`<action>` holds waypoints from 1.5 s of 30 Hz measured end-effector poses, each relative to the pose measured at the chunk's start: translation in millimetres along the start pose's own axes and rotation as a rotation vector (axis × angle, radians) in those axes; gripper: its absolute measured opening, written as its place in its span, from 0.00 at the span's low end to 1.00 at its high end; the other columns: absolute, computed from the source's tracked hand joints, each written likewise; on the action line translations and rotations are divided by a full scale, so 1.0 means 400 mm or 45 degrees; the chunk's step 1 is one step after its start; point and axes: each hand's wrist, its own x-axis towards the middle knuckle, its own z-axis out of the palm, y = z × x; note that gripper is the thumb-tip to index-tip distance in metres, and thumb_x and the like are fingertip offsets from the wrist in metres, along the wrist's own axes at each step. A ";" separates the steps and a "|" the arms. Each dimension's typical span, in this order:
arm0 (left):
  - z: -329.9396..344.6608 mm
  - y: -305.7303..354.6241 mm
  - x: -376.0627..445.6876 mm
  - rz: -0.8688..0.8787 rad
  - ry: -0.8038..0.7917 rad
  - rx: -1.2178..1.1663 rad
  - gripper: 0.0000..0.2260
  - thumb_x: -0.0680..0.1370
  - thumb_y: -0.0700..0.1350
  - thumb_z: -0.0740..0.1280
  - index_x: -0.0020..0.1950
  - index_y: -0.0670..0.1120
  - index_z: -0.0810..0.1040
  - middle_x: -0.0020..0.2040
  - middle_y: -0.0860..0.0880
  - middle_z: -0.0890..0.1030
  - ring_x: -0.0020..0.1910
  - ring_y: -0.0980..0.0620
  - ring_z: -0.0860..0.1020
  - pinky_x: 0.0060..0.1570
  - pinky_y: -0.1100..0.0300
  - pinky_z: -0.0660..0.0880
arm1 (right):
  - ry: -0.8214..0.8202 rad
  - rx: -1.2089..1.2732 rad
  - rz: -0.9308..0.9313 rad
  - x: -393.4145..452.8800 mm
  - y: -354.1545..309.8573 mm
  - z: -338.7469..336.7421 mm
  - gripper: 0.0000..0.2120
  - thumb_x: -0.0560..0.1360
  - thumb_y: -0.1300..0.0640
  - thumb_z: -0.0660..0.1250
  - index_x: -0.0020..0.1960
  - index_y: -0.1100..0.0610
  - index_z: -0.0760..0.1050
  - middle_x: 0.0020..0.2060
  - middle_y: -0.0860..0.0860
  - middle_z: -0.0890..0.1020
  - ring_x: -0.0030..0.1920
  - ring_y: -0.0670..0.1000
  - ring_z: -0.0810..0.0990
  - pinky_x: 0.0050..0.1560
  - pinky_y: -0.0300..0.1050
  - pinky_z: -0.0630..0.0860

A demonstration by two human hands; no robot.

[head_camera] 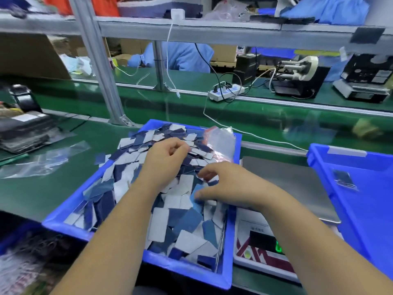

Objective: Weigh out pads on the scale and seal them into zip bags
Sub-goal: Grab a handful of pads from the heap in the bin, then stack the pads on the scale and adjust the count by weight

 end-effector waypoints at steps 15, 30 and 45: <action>0.006 -0.010 0.006 0.065 -0.001 -0.005 0.09 0.79 0.45 0.66 0.40 0.52 0.81 0.24 0.59 0.70 0.25 0.59 0.66 0.25 0.71 0.64 | -0.002 0.685 0.233 0.048 -0.039 0.047 0.16 0.68 0.57 0.80 0.40 0.57 0.71 0.32 0.57 0.73 0.26 0.50 0.68 0.23 0.39 0.66; 0.003 -0.009 -0.006 0.181 0.087 -0.053 0.09 0.80 0.44 0.67 0.40 0.51 0.81 0.25 0.59 0.70 0.26 0.60 0.67 0.28 0.72 0.65 | 0.415 0.736 0.047 0.026 0.038 -0.044 0.18 0.72 0.57 0.74 0.30 0.51 0.68 0.27 0.46 0.65 0.29 0.50 0.59 0.30 0.42 0.57; 0.003 0.025 -0.018 0.292 0.084 0.193 0.09 0.80 0.43 0.67 0.40 0.52 0.80 0.31 0.57 0.76 0.29 0.59 0.71 0.31 0.71 0.66 | 0.641 0.663 0.299 -0.112 0.213 -0.192 0.16 0.75 0.57 0.72 0.32 0.54 0.69 0.28 0.52 0.67 0.26 0.49 0.58 0.28 0.42 0.54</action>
